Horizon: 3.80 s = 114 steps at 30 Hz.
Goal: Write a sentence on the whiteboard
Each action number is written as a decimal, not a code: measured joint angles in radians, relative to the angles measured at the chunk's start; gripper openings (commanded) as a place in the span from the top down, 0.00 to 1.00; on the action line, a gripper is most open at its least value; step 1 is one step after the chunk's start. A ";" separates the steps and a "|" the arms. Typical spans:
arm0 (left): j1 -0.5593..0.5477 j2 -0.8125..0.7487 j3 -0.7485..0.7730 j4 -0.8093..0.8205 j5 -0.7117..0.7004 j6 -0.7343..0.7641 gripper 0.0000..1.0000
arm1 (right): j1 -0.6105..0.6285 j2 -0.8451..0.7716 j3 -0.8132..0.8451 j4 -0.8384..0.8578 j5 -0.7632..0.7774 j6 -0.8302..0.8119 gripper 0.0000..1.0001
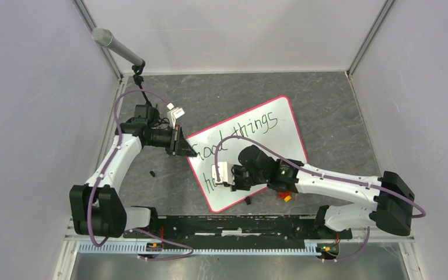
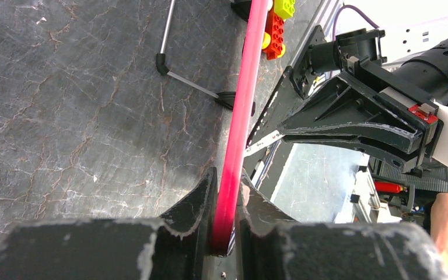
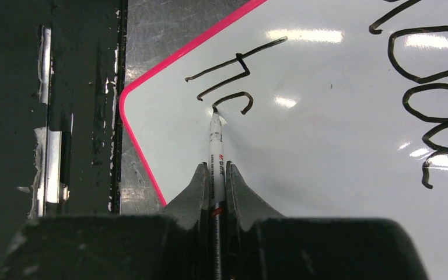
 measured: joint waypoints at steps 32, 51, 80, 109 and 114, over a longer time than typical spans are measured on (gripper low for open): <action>0.000 0.000 0.000 0.001 -0.001 0.000 0.98 | -0.040 -0.016 0.000 -0.005 -0.012 0.009 1.00; 0.000 0.001 0.000 0.000 0.000 0.000 0.98 | -0.035 -0.039 -0.003 -0.101 -0.043 -0.032 1.00; 0.000 0.002 0.000 0.000 0.000 0.000 0.98 | -0.068 -0.035 0.062 -0.090 0.049 -0.044 1.00; 0.000 0.002 0.000 0.000 0.000 0.000 0.98 | -0.034 -0.050 -0.047 -0.112 -0.044 -0.044 1.00; 0.000 0.002 0.000 0.000 0.000 0.000 0.98 | -0.002 -0.020 -0.048 -0.118 -0.069 -0.044 1.00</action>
